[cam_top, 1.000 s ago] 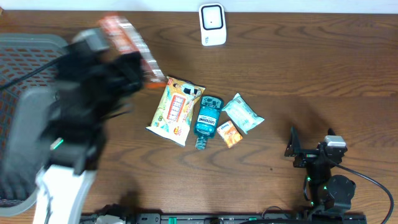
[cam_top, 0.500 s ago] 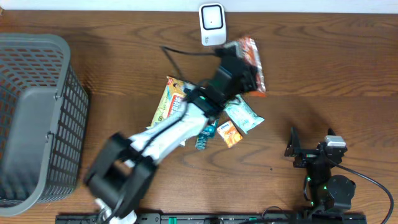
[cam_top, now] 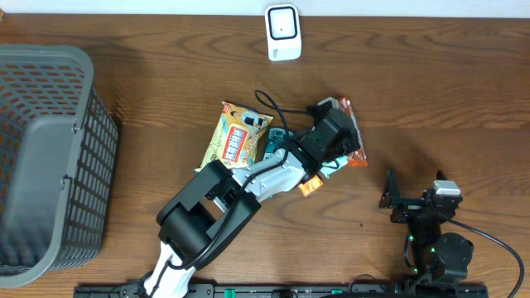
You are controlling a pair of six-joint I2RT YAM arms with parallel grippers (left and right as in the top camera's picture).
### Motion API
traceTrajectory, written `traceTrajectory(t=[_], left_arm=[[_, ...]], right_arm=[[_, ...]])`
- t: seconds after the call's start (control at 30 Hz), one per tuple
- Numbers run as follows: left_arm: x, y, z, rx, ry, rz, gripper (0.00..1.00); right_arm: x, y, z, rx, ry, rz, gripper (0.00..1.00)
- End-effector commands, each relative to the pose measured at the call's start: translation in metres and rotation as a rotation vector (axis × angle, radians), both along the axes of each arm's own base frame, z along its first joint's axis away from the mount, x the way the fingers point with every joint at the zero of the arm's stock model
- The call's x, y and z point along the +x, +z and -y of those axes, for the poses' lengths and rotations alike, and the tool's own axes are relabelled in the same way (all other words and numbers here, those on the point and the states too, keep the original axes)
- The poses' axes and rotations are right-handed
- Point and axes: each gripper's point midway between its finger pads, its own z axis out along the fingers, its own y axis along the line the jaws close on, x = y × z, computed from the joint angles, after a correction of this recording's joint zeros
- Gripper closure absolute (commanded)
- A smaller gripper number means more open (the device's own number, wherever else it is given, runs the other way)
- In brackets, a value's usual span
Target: Scan the item barcode
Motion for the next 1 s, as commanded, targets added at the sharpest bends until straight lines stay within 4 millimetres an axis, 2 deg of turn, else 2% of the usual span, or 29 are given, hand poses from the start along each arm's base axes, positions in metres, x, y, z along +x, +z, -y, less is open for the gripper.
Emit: traceTrajectory(t=[0.0, 0.07, 0.13, 0.17, 0.27, 0.43, 0.53, 0.57, 0.67, 0.77, 0.87, 0.97], left_arm=[[-0.008, 0.01, 0.009, -0.036, -0.044, -0.011, 0.83], [-0.008, 0.022, 0.013, -0.035, -0.114, 0.044, 0.59], [-0.004, 0.038, 0.012, -0.024, -0.158, 0.11, 0.27], [0.0, 0.048, 0.008, -0.02, -0.165, 0.141, 0.19], [0.014, 0.083, -0.014, -0.009, -0.148, 0.209, 0.17], [0.039, 0.145, -0.083, 0.051, -0.079, 0.299, 0.17], [0.045, 0.184, -0.138, 0.113, -0.036, 0.367, 0.17], [0.046, 0.208, -0.177, 0.152, 0.009, 0.399, 0.17], [0.041, 0.239, -0.235, 0.2, 0.095, 0.438, 0.17], [0.03, 0.263, -0.278, 0.248, 0.152, 0.483, 0.17], [0.013, 0.284, -0.302, 0.309, 0.155, 0.553, 0.17], [-0.008, 0.311, -0.314, 0.382, 0.158, 0.664, 0.17]], right_arm=[[0.0, -0.001, 0.0, -0.013, 0.002, -0.001, 0.01], [0.0, -0.001, 0.0, -0.013, 0.002, -0.001, 0.01], [0.0, -0.001, 0.0, -0.013, 0.002, -0.001, 0.01], [0.0, -0.001, 0.0, -0.013, 0.002, -0.001, 0.01], [0.0, -0.001, 0.0, -0.013, 0.002, -0.001, 0.01], [0.0, -0.001, 0.0, -0.013, 0.002, -0.001, 0.01], [0.0, -0.001, 0.0, -0.013, 0.002, -0.001, 0.01], [0.0, -0.001, 0.0, -0.013, 0.002, -0.001, 0.01], [0.0, -0.001, 0.0, -0.013, 0.002, -0.001, 0.01], [0.0, -0.001, 0.0, -0.013, 0.002, -0.001, 0.01], [0.0, -0.001, 0.0, -0.013, 0.002, -0.001, 0.01], [0.0, -0.001, 0.0, -0.013, 0.002, -0.001, 0.01]])
